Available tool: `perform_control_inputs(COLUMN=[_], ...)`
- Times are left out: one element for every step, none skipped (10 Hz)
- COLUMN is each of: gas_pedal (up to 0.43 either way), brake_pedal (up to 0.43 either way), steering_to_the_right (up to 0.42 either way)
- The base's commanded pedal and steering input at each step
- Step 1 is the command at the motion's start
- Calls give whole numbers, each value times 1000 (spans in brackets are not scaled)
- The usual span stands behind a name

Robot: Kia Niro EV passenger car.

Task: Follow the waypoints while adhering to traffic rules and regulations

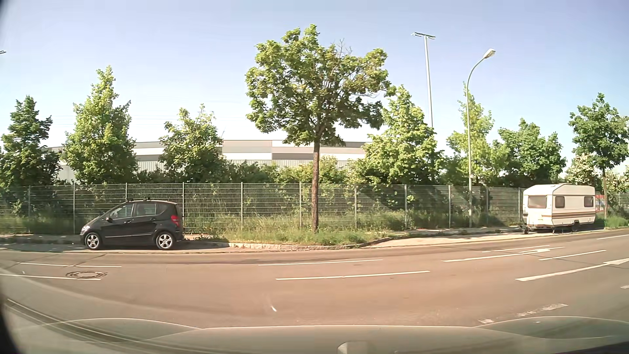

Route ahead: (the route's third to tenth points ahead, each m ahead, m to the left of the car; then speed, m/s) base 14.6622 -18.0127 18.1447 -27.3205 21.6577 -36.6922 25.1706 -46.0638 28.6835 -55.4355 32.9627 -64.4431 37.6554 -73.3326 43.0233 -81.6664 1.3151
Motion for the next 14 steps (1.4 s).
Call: perform_control_inputs(gas_pedal=[169, 169, 169, 157, 110, 87, 87, 87, 87, 87, 87, 67, 67, 67], brake_pedal=[0, 0, 0, 0, 0, 0, 0, 0, 0, 0, 0, 0, 0, 0], steering_to_the_right=[719, 722, 738, 748, 738, 718, 691, 661, 627, 590, 571, 542, 502, 473])
